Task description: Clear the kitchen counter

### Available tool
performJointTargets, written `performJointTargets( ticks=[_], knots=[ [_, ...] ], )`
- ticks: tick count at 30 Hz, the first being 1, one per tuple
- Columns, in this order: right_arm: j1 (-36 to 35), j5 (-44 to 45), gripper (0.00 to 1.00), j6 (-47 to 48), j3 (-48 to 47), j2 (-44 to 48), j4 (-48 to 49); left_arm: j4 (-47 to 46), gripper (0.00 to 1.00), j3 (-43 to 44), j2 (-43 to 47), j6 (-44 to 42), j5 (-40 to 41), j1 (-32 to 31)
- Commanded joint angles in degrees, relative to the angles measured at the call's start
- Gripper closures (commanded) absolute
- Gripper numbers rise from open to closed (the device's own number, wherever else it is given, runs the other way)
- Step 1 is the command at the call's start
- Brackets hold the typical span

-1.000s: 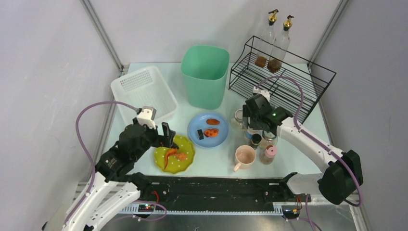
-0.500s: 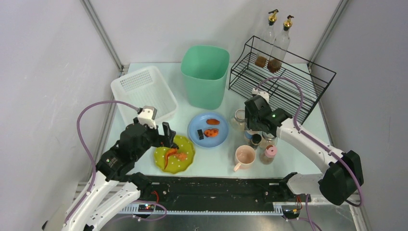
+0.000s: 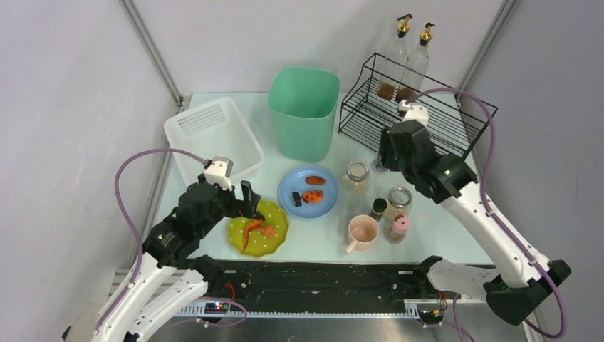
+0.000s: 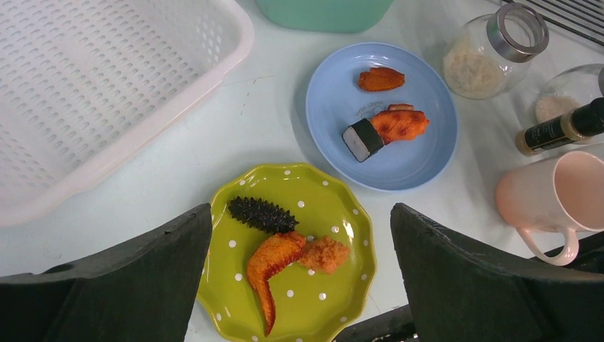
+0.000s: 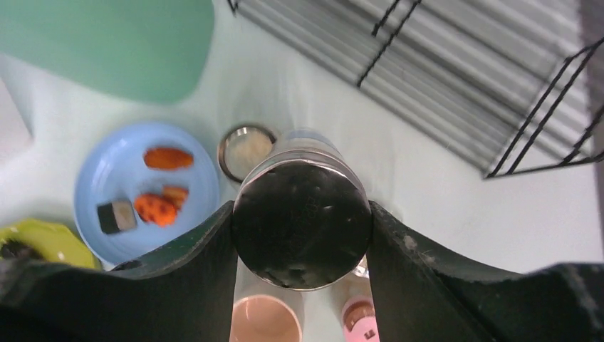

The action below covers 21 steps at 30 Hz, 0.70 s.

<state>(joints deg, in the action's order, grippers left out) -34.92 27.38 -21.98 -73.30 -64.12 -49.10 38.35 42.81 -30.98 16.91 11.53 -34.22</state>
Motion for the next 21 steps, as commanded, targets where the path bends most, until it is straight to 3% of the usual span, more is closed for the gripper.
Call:
performJointTargets(
  ticks=[1, 6, 9, 21],
  knots=[
    [0.64, 8.05, 1.0, 4.86, -10.13, 1.34, 1.74, -0.51, 0.02, 0.13, -0.48, -0.87, -0.81, 0.23],
    [6.17, 7.1, 1.0, 7.22, -18.22, -2.93, 3.51, -0.5, 0.02, 0.17, -0.49, -0.91, -0.74, 0.25],
    [12.98, 2.25, 1.0, 6.4, -23.88, -6.37, 4.78, -0.48, 0.02, 0.09, -0.63, -0.91, -0.78, 0.14],
    [28.8, 0.81, 1.0, 1.13, -45.64, -24.09, 5.16, -0.63, 0.02, 0.23, -0.63, -1.0, -1.17, 0.18]
  ],
)
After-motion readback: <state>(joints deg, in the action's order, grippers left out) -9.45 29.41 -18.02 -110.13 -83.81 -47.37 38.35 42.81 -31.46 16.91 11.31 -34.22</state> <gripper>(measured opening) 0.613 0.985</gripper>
